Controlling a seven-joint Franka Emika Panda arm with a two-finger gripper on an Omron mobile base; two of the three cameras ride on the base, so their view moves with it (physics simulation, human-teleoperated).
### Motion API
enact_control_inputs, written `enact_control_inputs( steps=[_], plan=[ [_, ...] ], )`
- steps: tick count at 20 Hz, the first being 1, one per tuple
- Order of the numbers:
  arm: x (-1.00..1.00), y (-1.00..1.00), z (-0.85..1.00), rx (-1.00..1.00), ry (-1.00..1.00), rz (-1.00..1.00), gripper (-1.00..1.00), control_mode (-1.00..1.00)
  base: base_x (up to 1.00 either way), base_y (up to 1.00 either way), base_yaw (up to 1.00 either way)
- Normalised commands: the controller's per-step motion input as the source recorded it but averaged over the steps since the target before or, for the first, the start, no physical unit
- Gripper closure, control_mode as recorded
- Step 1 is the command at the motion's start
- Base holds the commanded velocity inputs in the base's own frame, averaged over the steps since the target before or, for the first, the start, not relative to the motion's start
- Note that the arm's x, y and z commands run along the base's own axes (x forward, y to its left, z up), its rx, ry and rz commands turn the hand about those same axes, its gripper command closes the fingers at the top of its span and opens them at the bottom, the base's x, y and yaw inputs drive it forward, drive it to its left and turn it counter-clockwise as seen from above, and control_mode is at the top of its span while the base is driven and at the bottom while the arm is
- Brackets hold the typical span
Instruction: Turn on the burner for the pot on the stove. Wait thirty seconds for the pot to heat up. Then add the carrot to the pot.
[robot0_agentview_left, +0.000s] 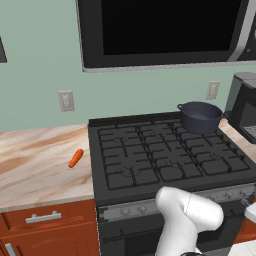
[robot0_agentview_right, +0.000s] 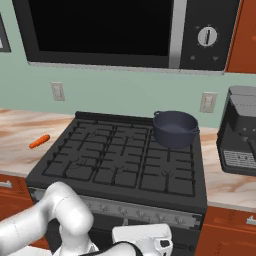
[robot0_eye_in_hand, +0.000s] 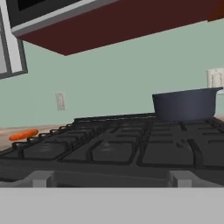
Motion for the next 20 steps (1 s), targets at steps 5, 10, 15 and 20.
enact_control_inputs(
  steps=[5,10,15,20],
  plan=[
    [0.18,0.0,-0.43,0.03,0.0,-0.01,-1.0,-1.0,0.0,0.0,0.0],
    [0.23,-0.05,-0.38,0.03,0.0,-0.03,-1.0,-1.0,0.0,0.0,0.0],
    [0.23,-0.17,-0.33,0.0,0.0,-0.06,-1.0,-1.0,0.0,0.0,0.0],
    [0.19,-0.32,-0.25,0.0,0.0,-0.07,-1.0,-1.0,0.0,0.0,0.0]
  ],
)
